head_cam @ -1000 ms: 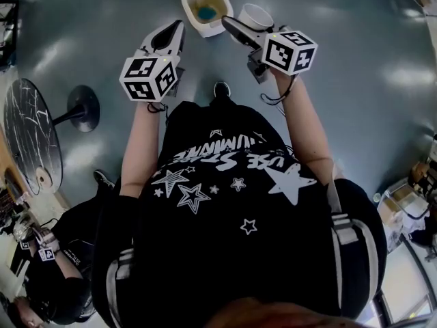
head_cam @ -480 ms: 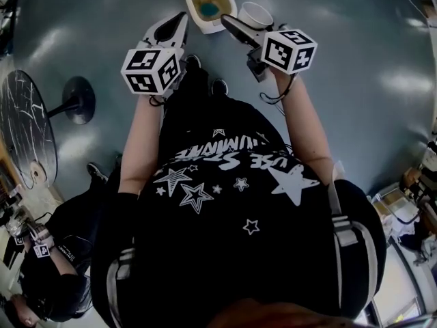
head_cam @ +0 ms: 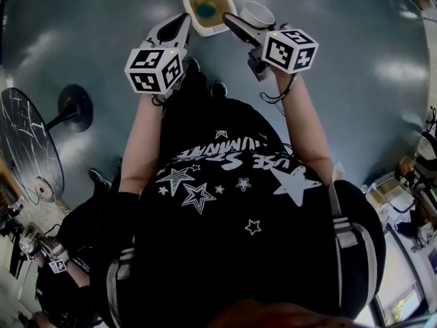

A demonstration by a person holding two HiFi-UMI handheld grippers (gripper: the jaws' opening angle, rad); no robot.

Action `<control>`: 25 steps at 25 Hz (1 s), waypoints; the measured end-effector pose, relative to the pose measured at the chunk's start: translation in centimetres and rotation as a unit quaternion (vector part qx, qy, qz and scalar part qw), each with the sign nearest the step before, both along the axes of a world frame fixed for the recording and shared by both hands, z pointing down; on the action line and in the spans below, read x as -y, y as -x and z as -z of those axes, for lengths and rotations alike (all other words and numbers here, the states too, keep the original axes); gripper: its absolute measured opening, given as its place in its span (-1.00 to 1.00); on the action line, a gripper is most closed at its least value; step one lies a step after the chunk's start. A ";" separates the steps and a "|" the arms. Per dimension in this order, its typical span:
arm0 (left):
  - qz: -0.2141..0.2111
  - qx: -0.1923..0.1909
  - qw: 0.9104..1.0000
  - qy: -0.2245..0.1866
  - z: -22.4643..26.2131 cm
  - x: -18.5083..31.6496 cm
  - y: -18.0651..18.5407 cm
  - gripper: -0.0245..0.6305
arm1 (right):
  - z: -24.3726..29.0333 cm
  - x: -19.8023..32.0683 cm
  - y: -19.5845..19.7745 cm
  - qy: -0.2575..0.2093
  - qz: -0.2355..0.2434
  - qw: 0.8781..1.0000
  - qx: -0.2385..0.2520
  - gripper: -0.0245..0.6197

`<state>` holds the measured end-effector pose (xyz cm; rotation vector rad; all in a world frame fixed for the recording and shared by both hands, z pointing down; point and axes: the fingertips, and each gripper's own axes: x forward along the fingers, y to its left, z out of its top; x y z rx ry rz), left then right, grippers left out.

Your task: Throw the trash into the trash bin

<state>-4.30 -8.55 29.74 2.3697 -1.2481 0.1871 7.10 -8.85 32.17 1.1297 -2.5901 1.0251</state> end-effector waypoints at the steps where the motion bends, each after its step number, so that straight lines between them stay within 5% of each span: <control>1: 0.000 -0.002 1.000 0.003 -0.2 0.7 0.4 -0.89 | -0.3 0.6 0.4 0.003 0.000 1.000 -0.002 0.12; 10: -0.010 -0.011 0.999 0.033 -3.0 6.1 3.9 -0.89 | -3.4 5.6 4.2 0.038 -0.014 0.999 -0.009 0.12; 25: -0.058 -0.006 0.995 0.084 -8.2 8.9 3.4 -0.89 | -7.2 9.2 3.7 0.043 -0.067 0.996 -0.050 0.12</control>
